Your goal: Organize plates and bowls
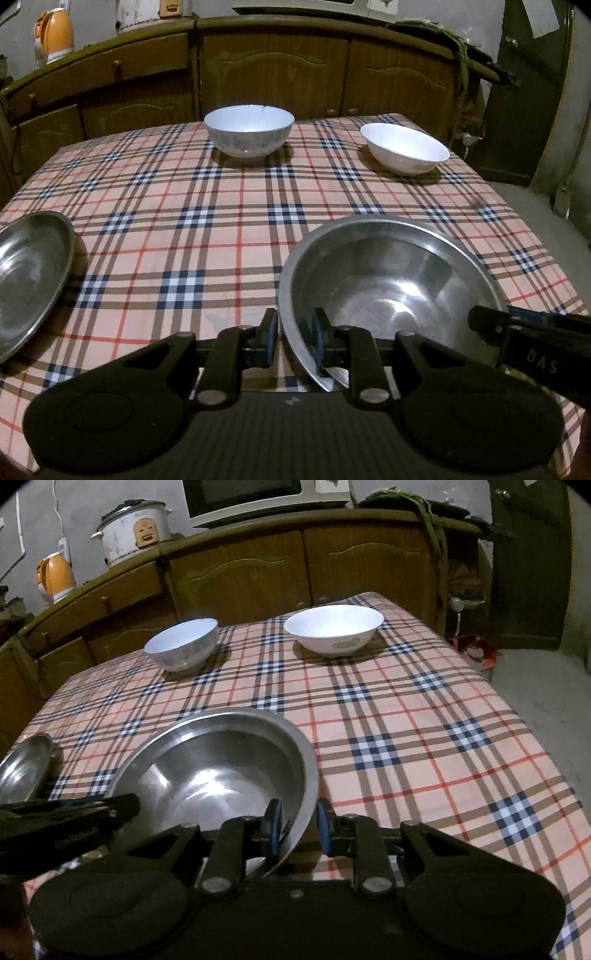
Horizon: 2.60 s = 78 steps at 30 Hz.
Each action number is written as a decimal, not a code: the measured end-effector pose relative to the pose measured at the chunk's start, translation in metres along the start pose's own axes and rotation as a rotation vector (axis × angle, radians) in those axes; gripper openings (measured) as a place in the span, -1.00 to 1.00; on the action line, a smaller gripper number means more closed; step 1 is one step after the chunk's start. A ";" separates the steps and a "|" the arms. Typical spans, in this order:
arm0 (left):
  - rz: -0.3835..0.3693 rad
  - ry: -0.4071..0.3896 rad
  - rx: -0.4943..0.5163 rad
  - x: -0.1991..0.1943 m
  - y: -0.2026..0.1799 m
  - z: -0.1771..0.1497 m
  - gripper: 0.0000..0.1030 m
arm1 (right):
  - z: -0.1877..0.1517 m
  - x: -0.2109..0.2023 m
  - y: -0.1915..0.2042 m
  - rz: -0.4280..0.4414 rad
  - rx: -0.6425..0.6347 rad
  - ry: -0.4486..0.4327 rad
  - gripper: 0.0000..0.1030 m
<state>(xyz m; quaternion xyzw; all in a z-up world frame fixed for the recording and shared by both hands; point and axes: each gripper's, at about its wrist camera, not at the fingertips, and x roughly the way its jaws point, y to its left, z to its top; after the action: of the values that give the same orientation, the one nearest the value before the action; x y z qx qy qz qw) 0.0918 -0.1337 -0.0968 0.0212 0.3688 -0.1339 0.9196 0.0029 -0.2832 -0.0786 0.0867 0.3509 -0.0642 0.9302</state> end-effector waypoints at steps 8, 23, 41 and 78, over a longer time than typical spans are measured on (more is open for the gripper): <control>0.016 -0.013 -0.001 -0.010 0.008 0.011 -0.11 | 0.011 -0.008 -0.010 -0.029 0.028 -0.028 -0.36; 0.031 -0.102 0.019 -0.033 0.015 0.056 0.45 | 0.058 -0.038 -0.018 -0.002 0.050 -0.145 0.12; 0.019 -0.126 0.050 -0.028 0.001 0.094 0.50 | 0.091 -0.034 -0.026 0.021 0.032 -0.198 0.34; -0.105 -0.005 0.126 0.163 -0.067 0.199 0.51 | 0.196 0.157 -0.113 -0.002 0.167 -0.089 0.36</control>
<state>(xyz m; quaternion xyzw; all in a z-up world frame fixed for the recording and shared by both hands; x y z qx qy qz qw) 0.3205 -0.2635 -0.0599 0.0595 0.3577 -0.2051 0.9091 0.2255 -0.4433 -0.0509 0.1608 0.3029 -0.0980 0.9342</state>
